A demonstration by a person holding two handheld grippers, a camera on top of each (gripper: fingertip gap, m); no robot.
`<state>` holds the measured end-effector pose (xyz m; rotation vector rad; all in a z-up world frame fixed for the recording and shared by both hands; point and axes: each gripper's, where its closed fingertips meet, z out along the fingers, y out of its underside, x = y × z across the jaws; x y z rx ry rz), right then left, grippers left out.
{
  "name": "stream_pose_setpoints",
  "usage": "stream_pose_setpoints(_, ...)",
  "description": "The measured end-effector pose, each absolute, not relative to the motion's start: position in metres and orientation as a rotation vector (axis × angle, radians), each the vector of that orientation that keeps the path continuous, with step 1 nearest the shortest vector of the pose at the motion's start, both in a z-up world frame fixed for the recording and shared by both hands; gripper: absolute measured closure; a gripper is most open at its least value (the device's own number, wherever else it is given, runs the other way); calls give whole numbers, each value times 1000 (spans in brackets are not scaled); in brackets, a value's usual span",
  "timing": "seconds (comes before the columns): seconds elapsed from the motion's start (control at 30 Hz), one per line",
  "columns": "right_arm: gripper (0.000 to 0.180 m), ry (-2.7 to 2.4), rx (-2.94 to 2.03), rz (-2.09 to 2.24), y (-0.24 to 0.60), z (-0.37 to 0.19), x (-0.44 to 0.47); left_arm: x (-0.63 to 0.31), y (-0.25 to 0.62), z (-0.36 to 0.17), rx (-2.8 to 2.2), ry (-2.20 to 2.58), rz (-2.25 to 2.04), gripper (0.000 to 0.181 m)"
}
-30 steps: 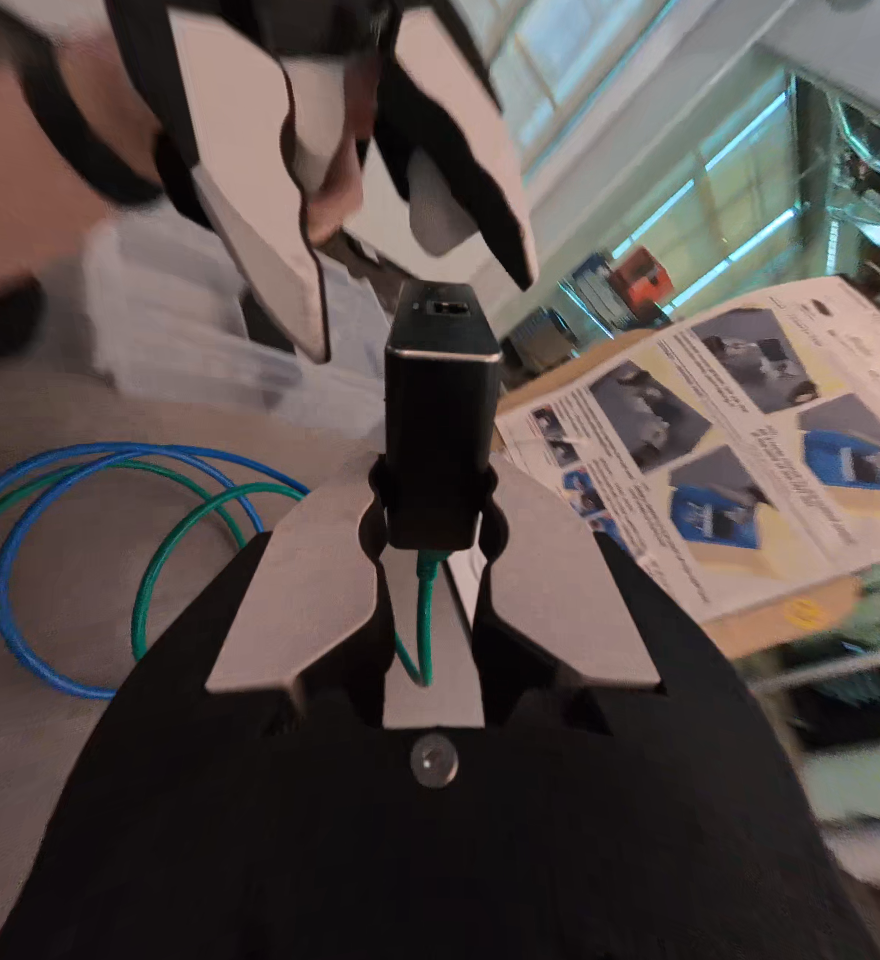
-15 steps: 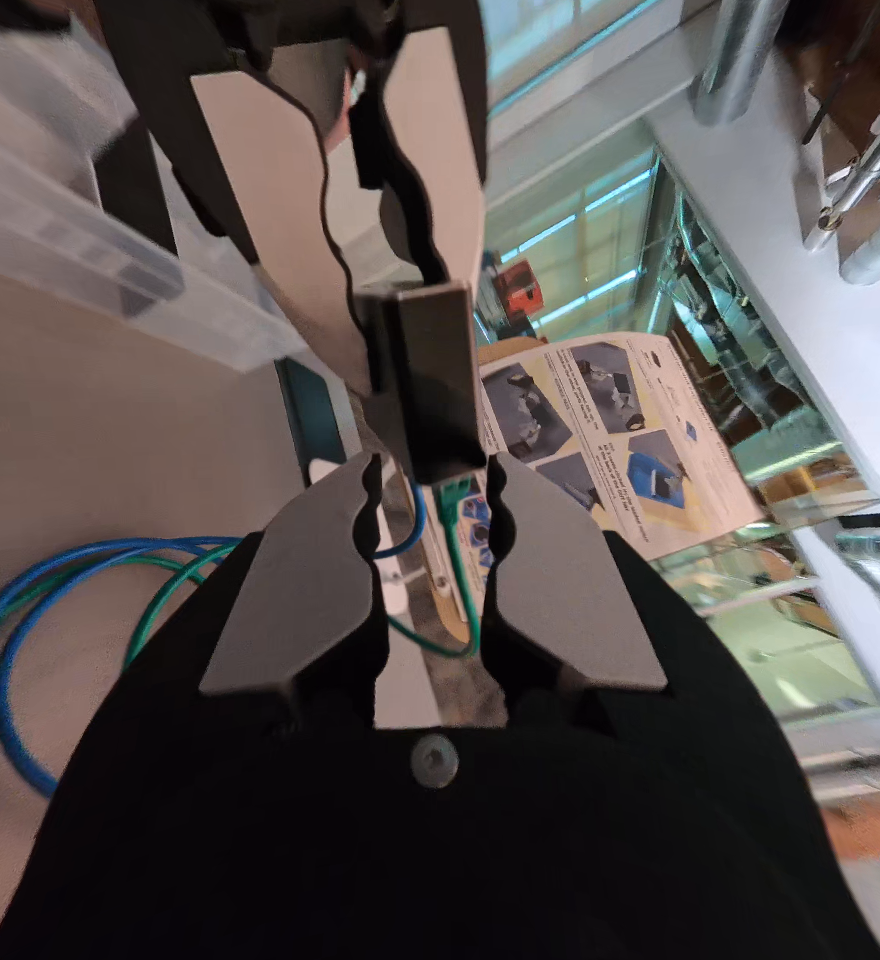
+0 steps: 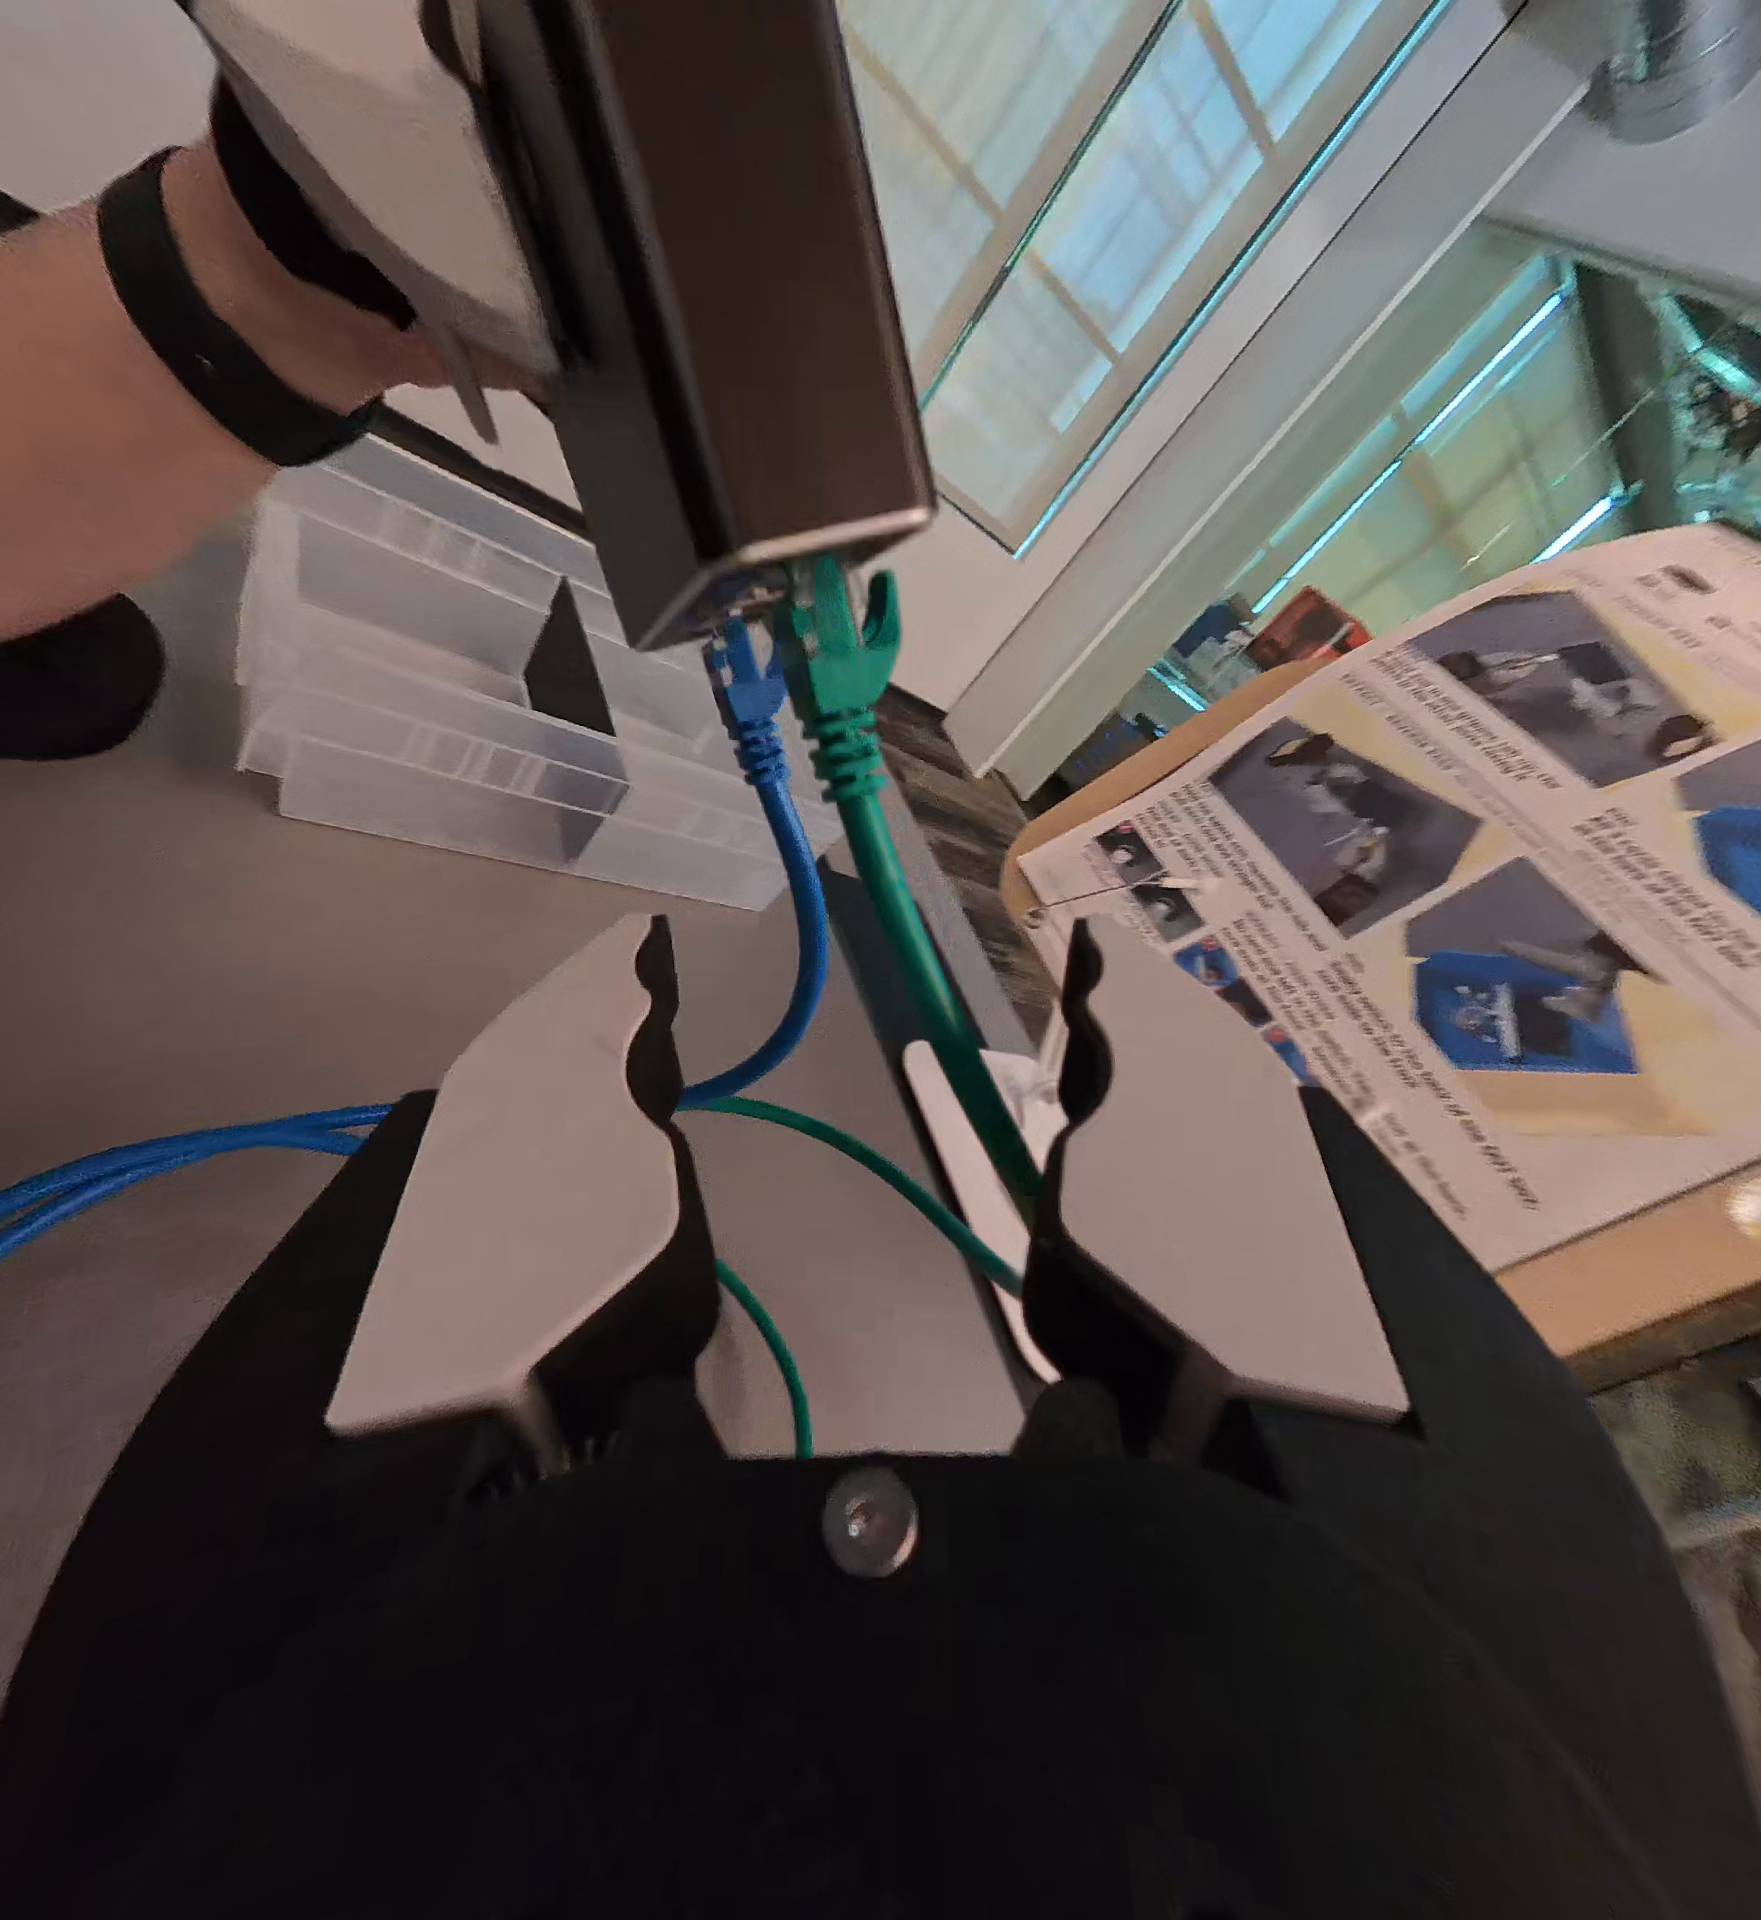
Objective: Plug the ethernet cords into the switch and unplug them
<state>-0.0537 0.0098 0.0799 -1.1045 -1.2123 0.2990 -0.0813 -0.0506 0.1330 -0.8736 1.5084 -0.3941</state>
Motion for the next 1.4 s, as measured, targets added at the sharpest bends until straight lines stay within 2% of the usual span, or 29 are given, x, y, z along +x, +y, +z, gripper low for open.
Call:
stream_pose_setpoints(0.07, 118, -1212, -1101, 338, 10, 75, -62, -81, -57, 134, -861, 1519, -440, 149)
stream_pose_setpoints(0.17, 118, -1224, -1126, 379, 12, 64, -74, -80, -61, 135, -859, 1523, -486, 149)
stream_pose_setpoints(0.2, 127, -1220, -1152, 349, 17, 61, -74, -81, -59, 134, -865, 1526, -484, 149)
stream_pose_setpoints(0.23, 148, -1225, -1176, 298, 22, 58, -72, -81, -58, 133, -869, 1531, -481, 149)
stream_pose_setpoints(0.3, 171, -1257, -1176, 311, 18, 58, -71, -82, -56, 134, -862, 1521, -498, 149)
stream_pose_setpoints(0.33, 173, -1272, -1191, 319, 16, 59, -70, -83, -56, 134, -860, 1521, -522, 149)
stream_pose_setpoints(0.5, 174, -1209, -1391, 98, 38, 60, -45, -92, -24, 120, -947, 1490, -381, 142)
stream_pose_setpoints(0.67, 174, -1088, -1594, -195, 51, 65, -10, -88, -3, 115, -1033, 1439, -88, 107)
stream_pose_setpoints(0.7, 174, -1079, -1632, -258, 52, 63, -5, -87, -2, 114, -1033, 1436, 20, 107)
stream_pose_setpoints(0.9, 174, -1058, -1732, -449, 54, 52, -3, -77, 16, 78, -1095, 1526, 400, 117)
stream_pose_setpoints(1.0, 173, -1048, -1757, -513, 53, 49, -1, -78, 32, 63, -1119, 1555, 469, 132)
stream_pose_setpoints(1.03, 173, -1039, -1765, -526, 53, 49, 0, -78, 34, 60, -1106, 1574, 477, 144)
stream_pose_setpoints(1.4, 174, -1036, -1808, -636, 45, 51, 8, -84, 64, 42, -1141, 1583, 574, 144)
